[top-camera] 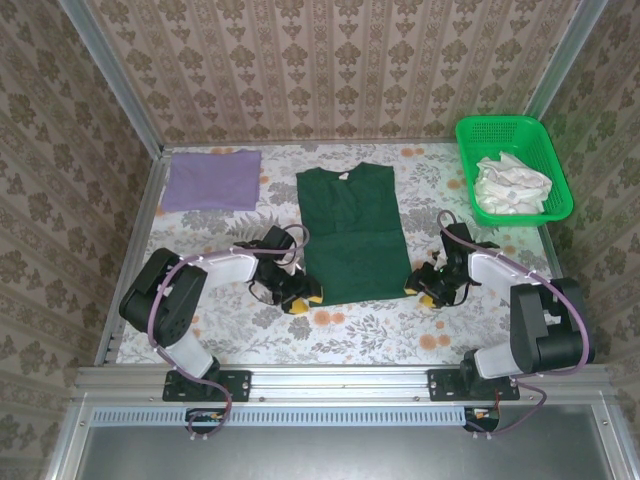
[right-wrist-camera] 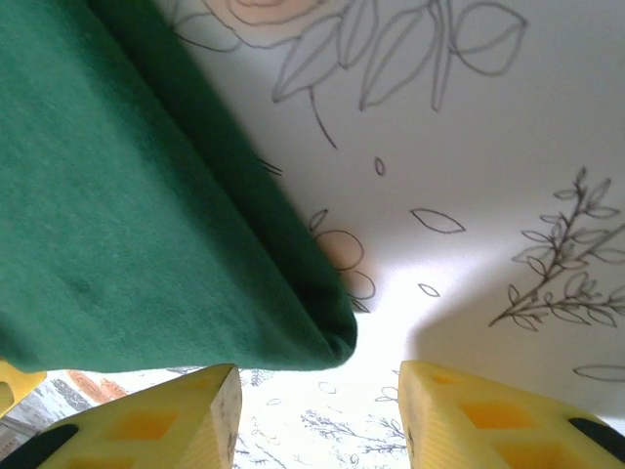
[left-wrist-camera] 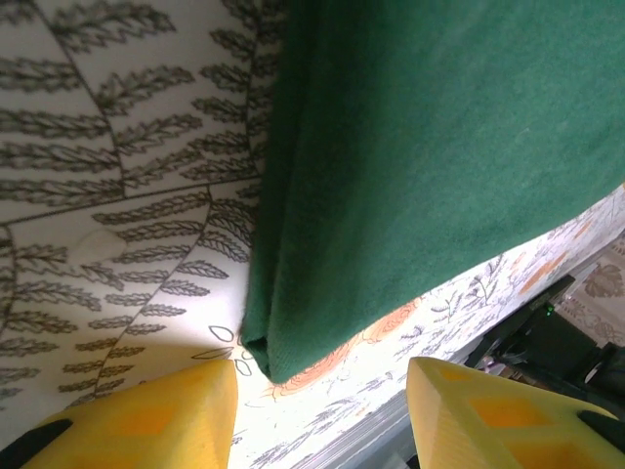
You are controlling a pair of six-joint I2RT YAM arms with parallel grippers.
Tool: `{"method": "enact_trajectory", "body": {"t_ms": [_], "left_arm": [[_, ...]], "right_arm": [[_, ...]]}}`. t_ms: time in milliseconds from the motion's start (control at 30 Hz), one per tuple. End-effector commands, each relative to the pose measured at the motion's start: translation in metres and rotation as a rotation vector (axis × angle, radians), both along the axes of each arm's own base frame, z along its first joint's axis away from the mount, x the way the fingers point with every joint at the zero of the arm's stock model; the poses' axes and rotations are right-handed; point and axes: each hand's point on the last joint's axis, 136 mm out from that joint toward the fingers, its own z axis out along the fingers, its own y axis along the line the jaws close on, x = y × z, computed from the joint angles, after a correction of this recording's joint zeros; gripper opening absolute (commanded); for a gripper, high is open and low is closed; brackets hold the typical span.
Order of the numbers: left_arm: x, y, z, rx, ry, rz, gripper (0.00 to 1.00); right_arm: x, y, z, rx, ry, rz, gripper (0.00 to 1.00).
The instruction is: Fold and stack the t-shirts
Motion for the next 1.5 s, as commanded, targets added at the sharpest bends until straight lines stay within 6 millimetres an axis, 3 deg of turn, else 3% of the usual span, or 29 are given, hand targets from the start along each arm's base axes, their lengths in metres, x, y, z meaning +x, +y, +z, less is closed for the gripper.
{"method": "enact_trajectory", "body": {"t_ms": [0, 200, 600, 767, 933, 1067, 1333, 1467], "left_arm": [[0.002, 0.0, 0.002, 0.007, -0.007, 0.033, 0.49], [0.009, -0.002, -0.008, 0.032, -0.004, 0.031, 0.35], [0.02, -0.009, -0.017, 0.072, 0.019, 0.017, 0.2], [0.027, 0.001, -0.02, 0.172, -0.006, 0.007, 0.01], [0.032, 0.011, -0.015, 0.238, -0.044, -0.019, 0.0], [0.025, 0.02, -0.006, 0.256, -0.079, -0.092, 0.0], [-0.014, 0.045, 0.009, 0.194, -0.068, -0.186, 0.0], [-0.03, 0.053, 0.018, 0.154, -0.063, -0.198, 0.0]], "right_arm": [[0.007, 0.005, 0.002, 0.028, -0.026, -0.007, 0.45], [0.007, 0.003, -0.007, 0.011, 0.004, -0.001, 0.34], [0.017, -0.001, -0.009, -0.026, -0.008, 0.016, 0.14], [0.015, -0.002, -0.011, -0.037, 0.004, 0.038, 0.04], [0.012, -0.003, -0.006, -0.042, -0.004, 0.057, 0.0], [-0.003, 0.006, -0.003, -0.01, 0.015, 0.087, 0.0], [-0.059, 0.041, 0.004, 0.039, 0.066, 0.175, 0.0], [-0.081, 0.047, 0.01, 0.057, 0.068, 0.172, 0.0]]}}
